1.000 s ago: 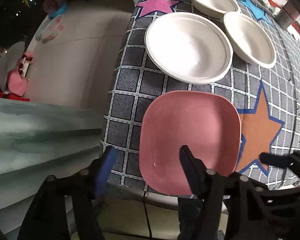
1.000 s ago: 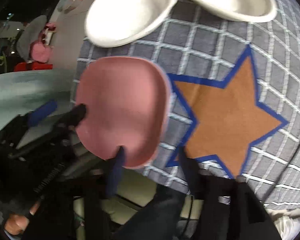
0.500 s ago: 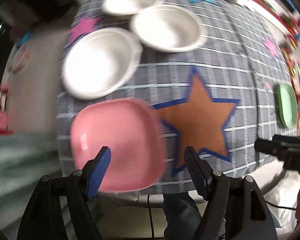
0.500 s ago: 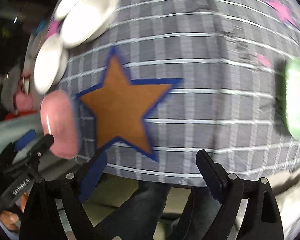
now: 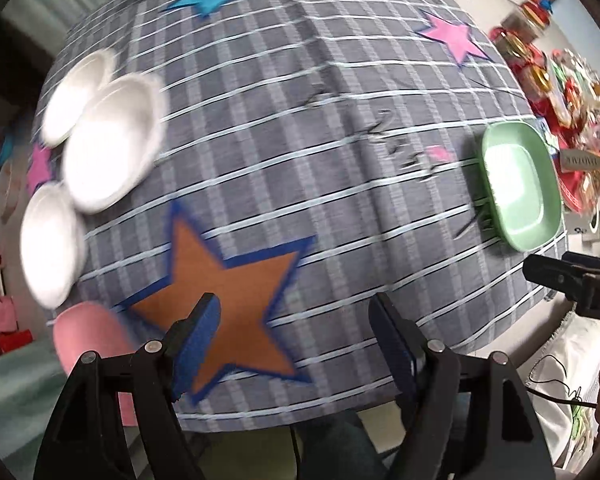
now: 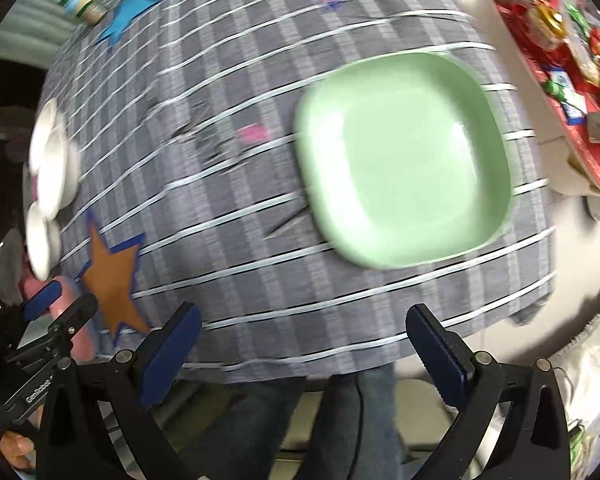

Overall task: Organize plates and bowls
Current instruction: 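Move both grippers over to the green plate, then grasp the green plate rim with both grippers and lift it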

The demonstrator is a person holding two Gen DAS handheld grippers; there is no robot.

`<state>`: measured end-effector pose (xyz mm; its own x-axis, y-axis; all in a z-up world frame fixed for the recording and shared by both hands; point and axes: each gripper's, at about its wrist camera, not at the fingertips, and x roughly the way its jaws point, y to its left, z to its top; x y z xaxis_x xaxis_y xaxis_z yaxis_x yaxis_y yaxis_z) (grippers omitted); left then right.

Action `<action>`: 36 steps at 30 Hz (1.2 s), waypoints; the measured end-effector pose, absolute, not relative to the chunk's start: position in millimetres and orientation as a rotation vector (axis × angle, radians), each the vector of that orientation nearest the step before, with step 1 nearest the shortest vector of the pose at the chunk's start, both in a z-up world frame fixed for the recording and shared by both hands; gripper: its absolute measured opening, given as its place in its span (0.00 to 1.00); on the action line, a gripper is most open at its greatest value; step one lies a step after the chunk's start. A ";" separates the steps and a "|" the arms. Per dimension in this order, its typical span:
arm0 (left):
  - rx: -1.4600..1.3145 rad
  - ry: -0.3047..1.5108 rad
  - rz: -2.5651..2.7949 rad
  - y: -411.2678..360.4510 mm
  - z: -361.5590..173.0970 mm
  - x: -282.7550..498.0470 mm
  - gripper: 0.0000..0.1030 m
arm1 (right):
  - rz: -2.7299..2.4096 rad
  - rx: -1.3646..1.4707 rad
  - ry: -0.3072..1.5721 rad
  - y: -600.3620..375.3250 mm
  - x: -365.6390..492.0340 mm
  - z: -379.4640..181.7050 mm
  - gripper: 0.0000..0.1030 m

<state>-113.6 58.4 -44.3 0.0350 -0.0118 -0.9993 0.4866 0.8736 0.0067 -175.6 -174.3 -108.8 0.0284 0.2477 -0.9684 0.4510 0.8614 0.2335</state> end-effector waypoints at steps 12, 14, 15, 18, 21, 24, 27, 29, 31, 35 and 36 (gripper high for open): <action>0.360 1.565 -0.402 -47.7 -78.1 -115.4 0.77 | -0.212 0.477 1.607 -289.2 -164.6 -138.7 1.00; 0.355 1.566 -0.390 -56.8 -81.5 -114.1 0.77 | -0.207 0.476 1.612 -298.2 -162.4 -144.8 1.00; 0.356 1.566 -0.383 -61.1 -82.8 -112.8 0.77 | -0.204 0.474 1.613 -304.2 -163.5 -145.9 1.00; 0.357 1.571 -0.368 -74.5 -90.5 -110.2 0.77 | -0.187 0.469 1.617 -311.7 -158.1 -153.3 1.00; 0.369 1.578 -0.354 -84.4 -101.1 -107.5 0.77 | -0.174 0.460 1.619 -317.6 -151.3 -164.2 1.00; 0.387 1.583 -0.350 -96.5 -112.7 -105.9 0.77 | -0.165 0.457 1.620 -322.6 -145.5 -172.9 1.00; 0.415 1.593 -0.341 -110.1 -127.4 -107.2 0.77 | -0.148 0.456 1.611 -325.5 -142.5 -177.0 1.00; 0.416 1.615 -0.339 -122.1 -140.8 -108.5 0.77 | -0.148 0.434 1.606 -324.3 -142.3 -176.0 0.97; 0.386 1.617 -0.349 -122.7 -142.6 -109.6 0.77 | -0.145 0.419 1.604 -324.2 -141.7 -178.2 0.86; 0.422 1.595 -0.401 -141.4 -143.5 -114.1 0.65 | -0.138 0.357 1.592 -315.1 -140.3 -170.3 0.50; 0.431 1.590 -0.417 -146.8 -143.6 -115.3 0.56 | -0.118 0.356 1.591 -311.0 -140.3 -167.9 0.42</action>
<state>-115.3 -146.8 -143.6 -0.0557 0.0243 -0.9982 0.5106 0.8598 -0.0076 -140.3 -311.0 -167.9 -0.0134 0.1532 -0.9881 0.2975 0.9440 0.1424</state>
